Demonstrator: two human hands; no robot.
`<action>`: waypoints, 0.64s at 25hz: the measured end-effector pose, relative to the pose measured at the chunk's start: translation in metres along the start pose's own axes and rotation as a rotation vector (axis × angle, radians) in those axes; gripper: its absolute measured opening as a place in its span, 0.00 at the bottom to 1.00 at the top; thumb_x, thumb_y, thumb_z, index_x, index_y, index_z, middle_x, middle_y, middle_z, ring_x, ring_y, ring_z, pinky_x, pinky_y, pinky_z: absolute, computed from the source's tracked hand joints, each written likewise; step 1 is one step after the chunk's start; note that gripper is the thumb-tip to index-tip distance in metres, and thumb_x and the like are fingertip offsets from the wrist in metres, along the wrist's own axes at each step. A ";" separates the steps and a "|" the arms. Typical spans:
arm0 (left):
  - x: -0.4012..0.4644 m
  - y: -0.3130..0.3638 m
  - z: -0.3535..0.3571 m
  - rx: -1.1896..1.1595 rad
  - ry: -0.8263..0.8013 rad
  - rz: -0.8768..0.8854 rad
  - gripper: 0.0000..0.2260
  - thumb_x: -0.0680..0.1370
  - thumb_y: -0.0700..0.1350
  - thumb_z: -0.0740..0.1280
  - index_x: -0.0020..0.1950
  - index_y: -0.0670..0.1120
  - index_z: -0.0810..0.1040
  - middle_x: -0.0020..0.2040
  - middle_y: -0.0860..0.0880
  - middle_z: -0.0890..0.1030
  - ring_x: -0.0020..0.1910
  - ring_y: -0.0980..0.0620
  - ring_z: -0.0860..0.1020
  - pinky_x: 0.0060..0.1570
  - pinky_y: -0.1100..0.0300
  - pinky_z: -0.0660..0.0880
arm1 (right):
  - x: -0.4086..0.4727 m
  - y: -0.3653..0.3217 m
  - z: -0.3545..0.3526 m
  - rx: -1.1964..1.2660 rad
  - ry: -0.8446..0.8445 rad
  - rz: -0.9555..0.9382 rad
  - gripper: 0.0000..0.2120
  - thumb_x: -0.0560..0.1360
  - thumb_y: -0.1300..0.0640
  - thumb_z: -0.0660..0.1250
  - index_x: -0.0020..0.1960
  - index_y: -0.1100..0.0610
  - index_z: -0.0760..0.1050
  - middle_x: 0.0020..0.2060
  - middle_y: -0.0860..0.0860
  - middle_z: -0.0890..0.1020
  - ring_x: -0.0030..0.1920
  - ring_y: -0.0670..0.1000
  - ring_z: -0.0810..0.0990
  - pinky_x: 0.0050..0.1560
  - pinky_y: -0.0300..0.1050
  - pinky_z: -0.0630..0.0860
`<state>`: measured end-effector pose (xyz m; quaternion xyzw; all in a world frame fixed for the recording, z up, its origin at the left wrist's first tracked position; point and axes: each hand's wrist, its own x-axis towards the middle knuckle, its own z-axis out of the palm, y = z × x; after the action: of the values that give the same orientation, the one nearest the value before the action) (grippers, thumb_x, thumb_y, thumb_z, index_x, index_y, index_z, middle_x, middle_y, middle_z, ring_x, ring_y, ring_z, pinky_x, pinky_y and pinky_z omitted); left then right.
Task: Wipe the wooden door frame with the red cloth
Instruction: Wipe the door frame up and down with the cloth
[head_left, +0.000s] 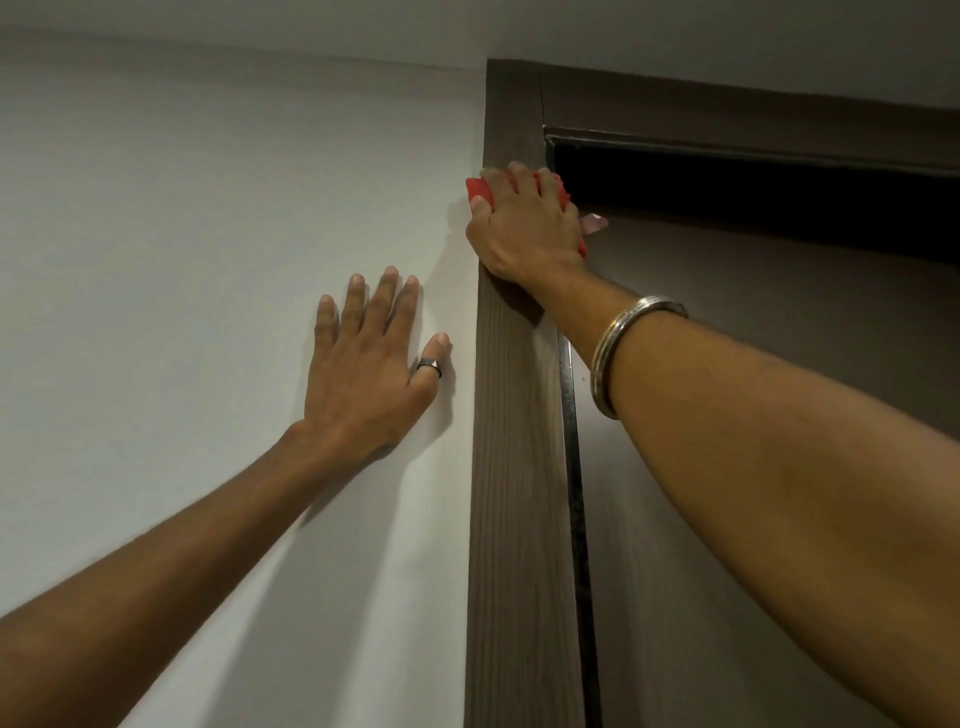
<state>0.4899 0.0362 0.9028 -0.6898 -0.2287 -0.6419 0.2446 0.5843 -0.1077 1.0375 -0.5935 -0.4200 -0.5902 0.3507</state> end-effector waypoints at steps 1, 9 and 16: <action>-0.001 0.000 -0.001 -0.004 0.000 0.000 0.36 0.79 0.67 0.38 0.84 0.54 0.38 0.85 0.51 0.37 0.84 0.47 0.35 0.83 0.43 0.35 | 0.001 0.000 0.000 0.000 -0.002 0.007 0.26 0.85 0.44 0.53 0.82 0.49 0.59 0.83 0.52 0.61 0.83 0.62 0.56 0.81 0.67 0.57; 0.000 -0.002 -0.002 -0.010 -0.013 0.028 0.36 0.79 0.66 0.39 0.84 0.53 0.37 0.85 0.51 0.36 0.83 0.48 0.34 0.82 0.45 0.34 | -0.002 0.001 0.009 -0.005 0.043 0.010 0.26 0.85 0.44 0.52 0.82 0.49 0.59 0.82 0.53 0.62 0.83 0.62 0.58 0.81 0.67 0.59; -0.001 -0.005 -0.004 -0.041 -0.007 0.037 0.37 0.77 0.68 0.34 0.84 0.53 0.36 0.85 0.51 0.35 0.83 0.49 0.33 0.82 0.46 0.33 | 0.069 -0.003 -0.008 -0.048 -0.004 0.026 0.26 0.85 0.45 0.51 0.82 0.51 0.59 0.82 0.55 0.62 0.83 0.63 0.57 0.80 0.68 0.58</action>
<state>0.4840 0.0374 0.9024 -0.7010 -0.2039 -0.6393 0.2413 0.5745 -0.1076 1.1060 -0.6085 -0.3986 -0.5942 0.3433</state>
